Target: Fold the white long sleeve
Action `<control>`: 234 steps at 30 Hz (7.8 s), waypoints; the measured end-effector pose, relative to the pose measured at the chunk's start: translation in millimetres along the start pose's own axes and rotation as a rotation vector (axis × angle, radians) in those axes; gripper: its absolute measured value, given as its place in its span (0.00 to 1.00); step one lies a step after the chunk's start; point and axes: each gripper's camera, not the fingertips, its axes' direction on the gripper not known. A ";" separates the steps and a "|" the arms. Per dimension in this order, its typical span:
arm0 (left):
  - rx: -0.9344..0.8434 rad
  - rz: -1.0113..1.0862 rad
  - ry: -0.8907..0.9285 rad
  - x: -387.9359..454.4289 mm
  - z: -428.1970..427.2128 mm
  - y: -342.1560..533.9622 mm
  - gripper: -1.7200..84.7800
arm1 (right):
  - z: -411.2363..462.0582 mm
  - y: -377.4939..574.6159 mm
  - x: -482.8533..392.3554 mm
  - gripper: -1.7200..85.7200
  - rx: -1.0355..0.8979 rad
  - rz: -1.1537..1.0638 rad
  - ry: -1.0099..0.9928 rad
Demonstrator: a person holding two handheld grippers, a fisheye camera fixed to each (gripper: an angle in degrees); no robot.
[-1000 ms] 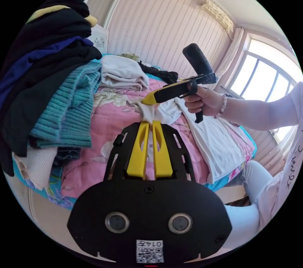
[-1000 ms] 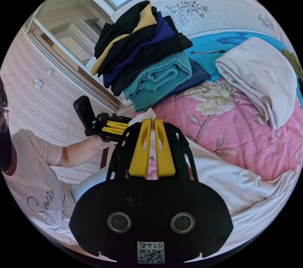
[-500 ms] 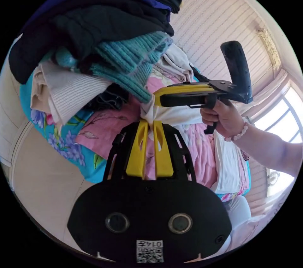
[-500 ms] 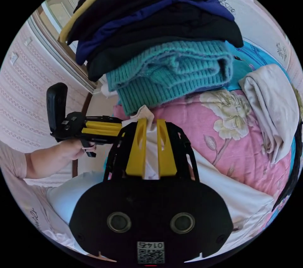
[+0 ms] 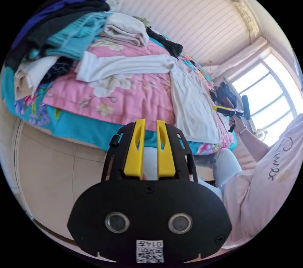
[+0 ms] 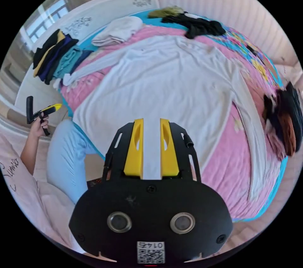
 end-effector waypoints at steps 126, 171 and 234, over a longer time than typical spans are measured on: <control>-0.055 0.624 0.010 482.1 -39.6 -445.7 0.04 | -276.8 -171.4 22.4 0.14 0.298 -0.087 -0.098; -0.040 0.758 -0.101 398.2 123.7 -388.5 0.15 | -39.8 30.9 168.8 0.04 0.339 -0.025 0.219; 1.020 -0.066 -0.202 -25.9 37.1 97.7 0.22 | 167.8 -88.2 -464.4 0.02 -0.264 -1.463 -0.367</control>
